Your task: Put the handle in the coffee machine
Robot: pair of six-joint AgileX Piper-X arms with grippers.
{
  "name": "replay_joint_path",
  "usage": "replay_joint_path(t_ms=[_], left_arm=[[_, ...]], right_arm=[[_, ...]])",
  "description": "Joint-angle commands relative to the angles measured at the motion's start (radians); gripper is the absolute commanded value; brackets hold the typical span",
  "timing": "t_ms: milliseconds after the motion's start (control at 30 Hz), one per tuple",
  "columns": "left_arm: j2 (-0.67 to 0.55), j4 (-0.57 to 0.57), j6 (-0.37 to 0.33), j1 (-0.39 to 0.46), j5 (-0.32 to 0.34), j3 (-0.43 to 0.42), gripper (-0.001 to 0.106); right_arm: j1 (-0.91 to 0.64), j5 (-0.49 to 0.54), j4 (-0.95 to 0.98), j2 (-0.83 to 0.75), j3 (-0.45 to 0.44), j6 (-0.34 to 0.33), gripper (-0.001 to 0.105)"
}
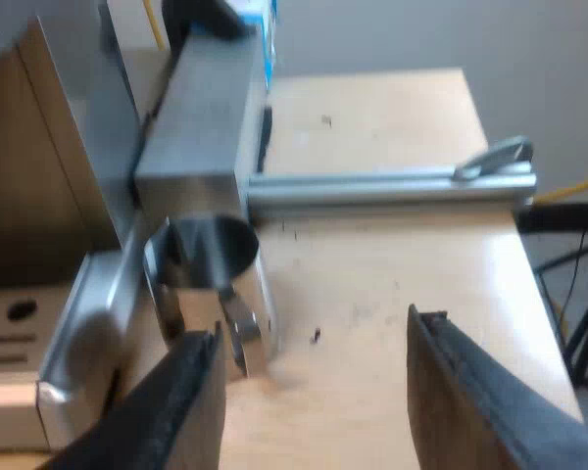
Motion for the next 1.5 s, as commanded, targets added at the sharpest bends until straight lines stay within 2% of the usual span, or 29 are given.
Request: replay_joint_path(t_ms=[33, 167, 467, 633, 733, 867, 1267, 1400, 1500], left_arm=[[-0.139, -0.016, -0.017, -0.001, -0.008, 0.028, 0.083], [-0.139, -0.018, -0.017, -0.001, -0.008, 0.051, 0.083], [-0.139, -0.019, -0.014, -0.001, -0.008, 0.051, 0.082], [-0.139, -0.037, -0.014, -0.001, -0.008, 0.059, 0.062], [-0.139, -0.076, -0.014, -0.001, -0.008, 0.079, 0.056], [-0.139, -0.108, -0.014, -0.001, -0.008, 0.096, 0.056], [-0.139, -0.11, -0.014, -0.001, -0.008, 0.096, 0.056], [-0.139, -0.11, -0.014, -0.001, -0.008, 0.096, 0.056], [-0.139, -0.115, -0.014, -0.001, -0.008, 0.096, 0.056]], right_arm=[[0.0, -0.046, -0.014, -0.04, 0.032, 0.004, 0.045], [0.0, -0.063, -0.014, -0.039, 0.076, 0.05, 0.045], [0.0, -0.063, 0.019, -0.039, 0.15, 0.051, 0.045], [0.0, -0.063, 0.001, -0.039, 0.166, 0.051, 0.045], [0.0, -0.063, 0.001, -0.039, 0.166, 0.051, 0.045], [0.0, -0.063, -0.002, -0.039, 0.166, 0.055, 0.045], [0.0, -0.063, -0.002, -0.039, 0.166, 0.073, 0.045], [0.0, -0.063, -0.002, -0.039, 0.166, 0.115, 0.045], [0.0, -0.063, -0.002, -0.039, 0.166, 0.116, 0.045]])
